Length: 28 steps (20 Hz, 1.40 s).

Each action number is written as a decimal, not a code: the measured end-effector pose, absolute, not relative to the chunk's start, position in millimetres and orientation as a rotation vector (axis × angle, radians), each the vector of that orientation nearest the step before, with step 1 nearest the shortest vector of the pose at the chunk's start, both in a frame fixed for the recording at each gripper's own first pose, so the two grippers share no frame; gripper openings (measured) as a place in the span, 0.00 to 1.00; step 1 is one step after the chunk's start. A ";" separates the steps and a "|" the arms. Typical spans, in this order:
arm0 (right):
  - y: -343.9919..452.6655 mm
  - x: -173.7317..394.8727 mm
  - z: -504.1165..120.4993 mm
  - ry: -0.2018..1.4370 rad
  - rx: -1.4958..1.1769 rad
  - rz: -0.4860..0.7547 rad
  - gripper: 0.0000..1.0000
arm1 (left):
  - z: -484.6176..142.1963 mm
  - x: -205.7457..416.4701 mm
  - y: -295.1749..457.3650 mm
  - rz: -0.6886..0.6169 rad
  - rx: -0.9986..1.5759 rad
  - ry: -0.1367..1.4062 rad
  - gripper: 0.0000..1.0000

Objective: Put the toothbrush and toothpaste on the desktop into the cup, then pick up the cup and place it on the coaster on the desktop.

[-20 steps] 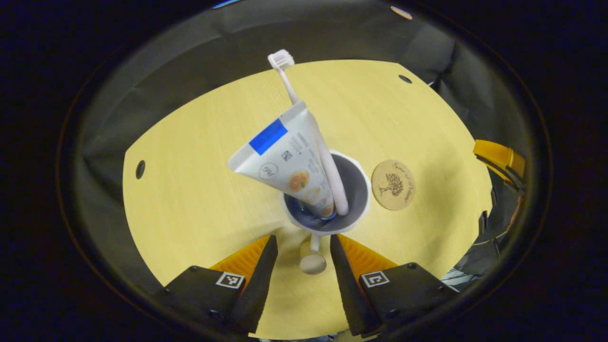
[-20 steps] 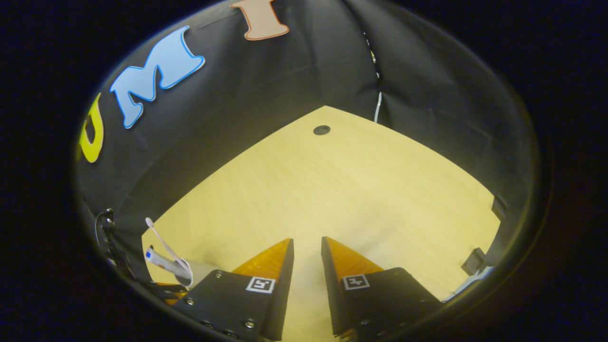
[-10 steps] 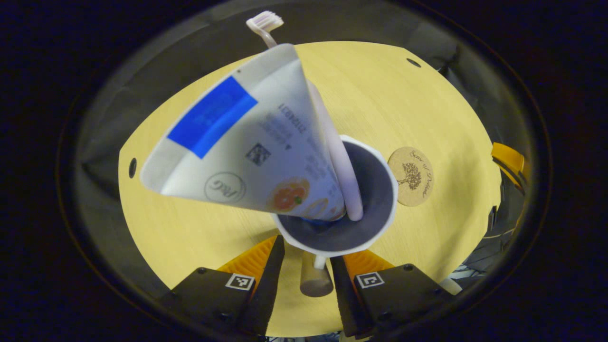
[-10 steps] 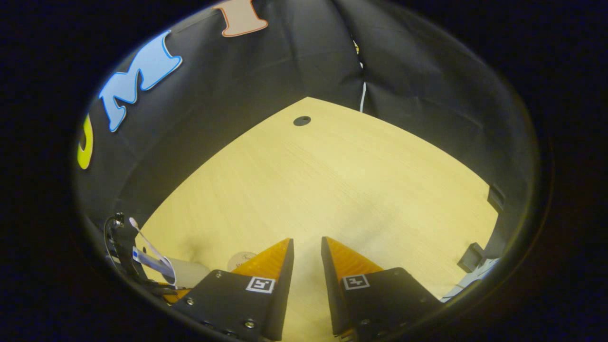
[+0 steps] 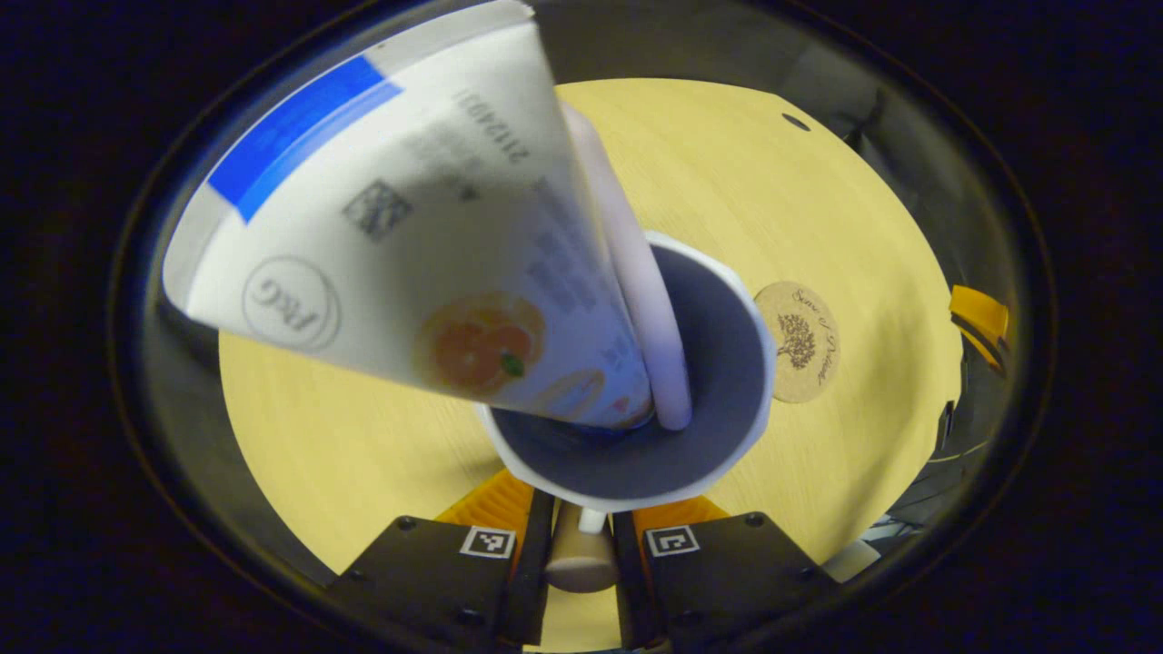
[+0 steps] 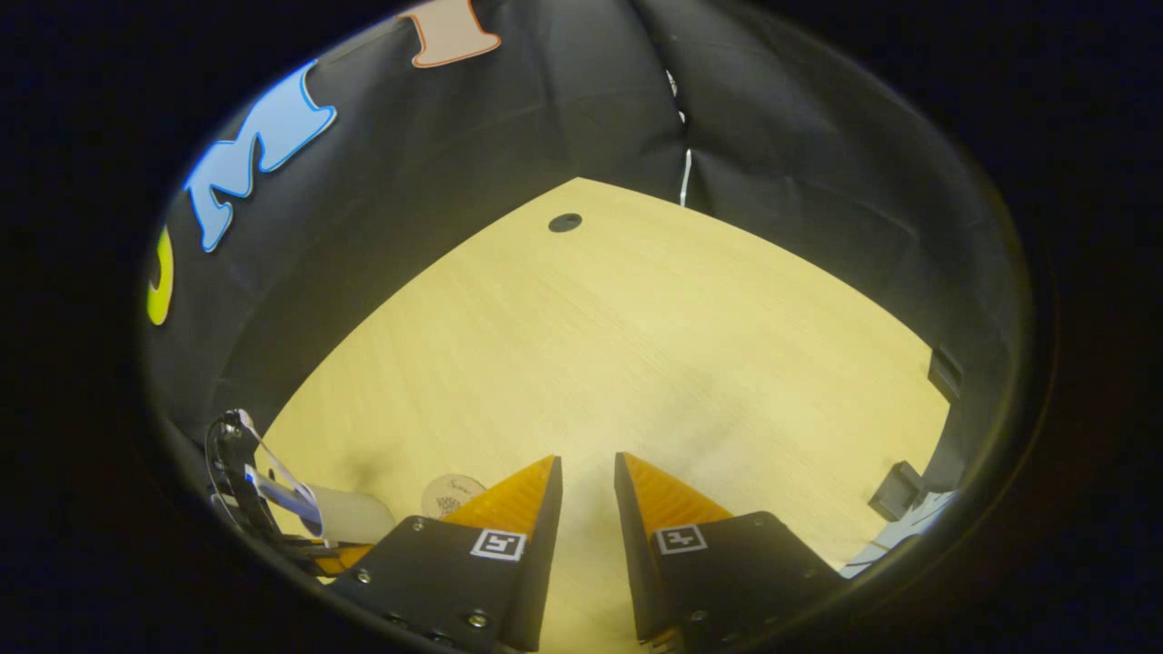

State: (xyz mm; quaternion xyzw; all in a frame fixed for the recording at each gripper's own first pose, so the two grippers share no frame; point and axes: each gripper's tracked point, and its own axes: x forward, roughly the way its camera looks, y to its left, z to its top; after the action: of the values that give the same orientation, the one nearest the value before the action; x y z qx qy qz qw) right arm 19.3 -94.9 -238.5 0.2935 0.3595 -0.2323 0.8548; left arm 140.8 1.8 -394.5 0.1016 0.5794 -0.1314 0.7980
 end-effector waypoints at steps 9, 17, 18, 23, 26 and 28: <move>-92.5 14.6 -241.7 0.766 0.618 -0.485 0.37 | -392.9 145.9 -3.1 -0.308 0.249 1.123 0.35; -97.4 6.8 -242.4 0.773 0.620 -0.495 0.37 | -391.6 143.7 -15.8 -0.325 0.267 1.084 0.36; -97.5 6.3 -242.4 0.774 0.620 -0.495 0.37 | -390.2 143.4 -16.8 -0.324 0.264 1.082 0.37; -99.1 4.1 -245.6 0.779 0.624 -0.499 0.37 | -372.7 141.3 -30.6 -0.350 0.295 1.047 0.36; -97.5 4.2 -247.7 0.780 0.634 -0.497 0.37 | -363.9 136.5 -50.9 -0.387 0.314 1.033 0.36; -98.3 3.6 -247.2 0.777 0.637 -0.496 0.37 | -361.6 132.9 -66.6 -0.413 0.323 1.032 0.36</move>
State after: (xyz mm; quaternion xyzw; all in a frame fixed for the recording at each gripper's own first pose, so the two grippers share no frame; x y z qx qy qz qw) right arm 3.6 -98.3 -247.2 0.3022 0.3683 -0.2351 0.8472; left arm 132.9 -66.6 -361.6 0.1524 0.4879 -0.1951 0.8371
